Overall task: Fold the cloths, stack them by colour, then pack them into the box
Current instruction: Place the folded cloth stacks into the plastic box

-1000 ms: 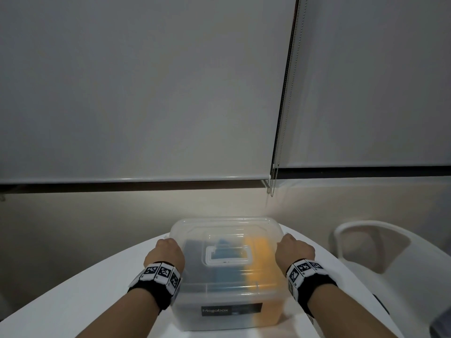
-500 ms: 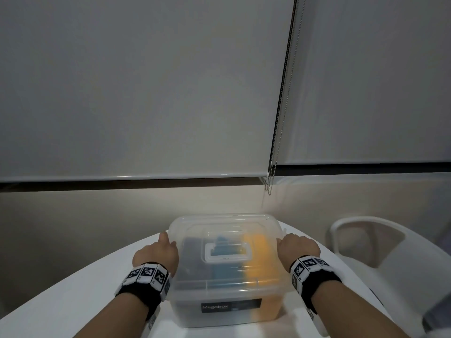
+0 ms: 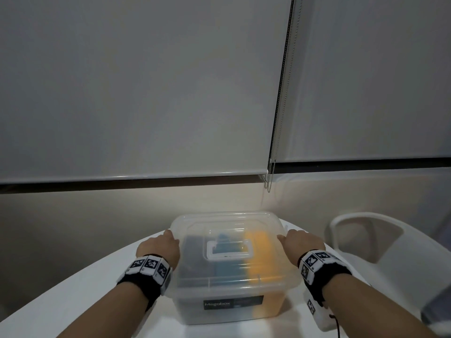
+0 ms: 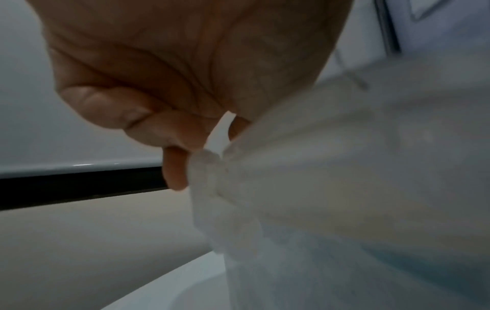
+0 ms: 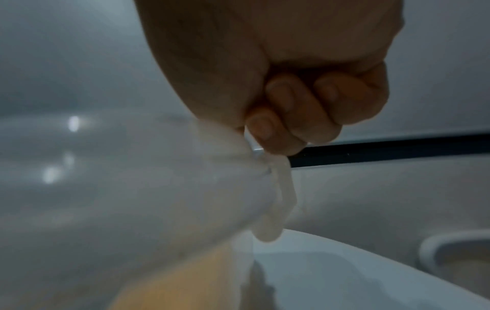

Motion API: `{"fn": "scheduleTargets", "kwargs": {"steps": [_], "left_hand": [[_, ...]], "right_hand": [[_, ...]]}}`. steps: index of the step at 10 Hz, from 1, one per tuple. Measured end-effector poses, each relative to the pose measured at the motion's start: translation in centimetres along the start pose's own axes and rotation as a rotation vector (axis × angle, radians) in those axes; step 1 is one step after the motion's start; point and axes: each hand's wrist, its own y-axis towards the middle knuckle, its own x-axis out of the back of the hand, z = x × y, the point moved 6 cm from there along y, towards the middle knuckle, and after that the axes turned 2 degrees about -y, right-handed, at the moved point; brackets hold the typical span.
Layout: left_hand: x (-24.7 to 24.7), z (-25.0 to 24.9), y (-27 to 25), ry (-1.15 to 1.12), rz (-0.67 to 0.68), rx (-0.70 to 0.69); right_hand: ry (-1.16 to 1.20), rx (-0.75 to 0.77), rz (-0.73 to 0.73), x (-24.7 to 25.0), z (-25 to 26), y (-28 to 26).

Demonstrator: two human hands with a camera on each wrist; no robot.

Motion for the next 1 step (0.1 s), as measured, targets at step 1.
{"fn": "scheduleTargets", "kwargs": {"steps": [1], "left_hand": [[1.77,1.32,0.16,-0.04,-0.058,-0.003]], "right_hand": [[0.154,-0.014,0.02,0.29,-1.37,0.67]]}}
